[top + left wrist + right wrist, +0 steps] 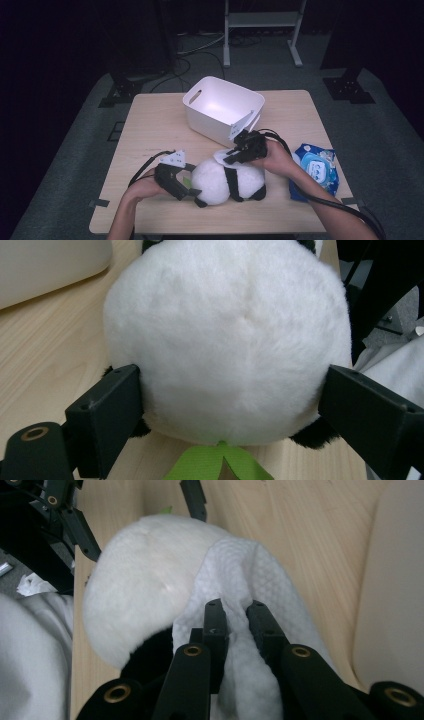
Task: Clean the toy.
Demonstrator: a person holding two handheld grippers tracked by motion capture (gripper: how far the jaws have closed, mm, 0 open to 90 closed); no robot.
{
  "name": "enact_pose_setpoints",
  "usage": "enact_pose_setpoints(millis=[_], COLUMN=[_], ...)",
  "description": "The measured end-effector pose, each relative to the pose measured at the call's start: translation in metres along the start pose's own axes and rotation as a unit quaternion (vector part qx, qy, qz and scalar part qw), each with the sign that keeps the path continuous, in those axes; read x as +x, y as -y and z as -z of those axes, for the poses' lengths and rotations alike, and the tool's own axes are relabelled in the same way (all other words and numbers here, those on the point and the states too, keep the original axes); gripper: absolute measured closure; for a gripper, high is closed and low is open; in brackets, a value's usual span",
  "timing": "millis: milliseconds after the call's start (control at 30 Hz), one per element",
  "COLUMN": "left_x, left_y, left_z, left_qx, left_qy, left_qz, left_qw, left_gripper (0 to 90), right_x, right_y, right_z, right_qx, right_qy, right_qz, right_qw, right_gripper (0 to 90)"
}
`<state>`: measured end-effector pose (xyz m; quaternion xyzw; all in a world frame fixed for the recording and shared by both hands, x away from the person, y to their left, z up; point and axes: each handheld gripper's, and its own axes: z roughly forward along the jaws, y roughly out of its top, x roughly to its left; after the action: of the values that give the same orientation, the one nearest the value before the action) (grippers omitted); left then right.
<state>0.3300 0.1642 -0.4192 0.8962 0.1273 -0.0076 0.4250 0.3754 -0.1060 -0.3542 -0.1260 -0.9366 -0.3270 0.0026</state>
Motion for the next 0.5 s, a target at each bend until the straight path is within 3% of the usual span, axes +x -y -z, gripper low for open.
enact_pose_setpoints(millis=[500], left_x=[-0.002], left_y=[0.008], left_z=[0.016], left_qx=[0.002], left_qy=[-0.009], left_qz=[0.003], left_qw=[1.0], left_gripper=[9.7], right_x=[0.015], right_y=[-0.04], right_z=[-0.03], right_qx=[0.011], right_qy=[-0.027], right_qz=[0.042], right_qw=[0.9987], right_gripper=[79.5])
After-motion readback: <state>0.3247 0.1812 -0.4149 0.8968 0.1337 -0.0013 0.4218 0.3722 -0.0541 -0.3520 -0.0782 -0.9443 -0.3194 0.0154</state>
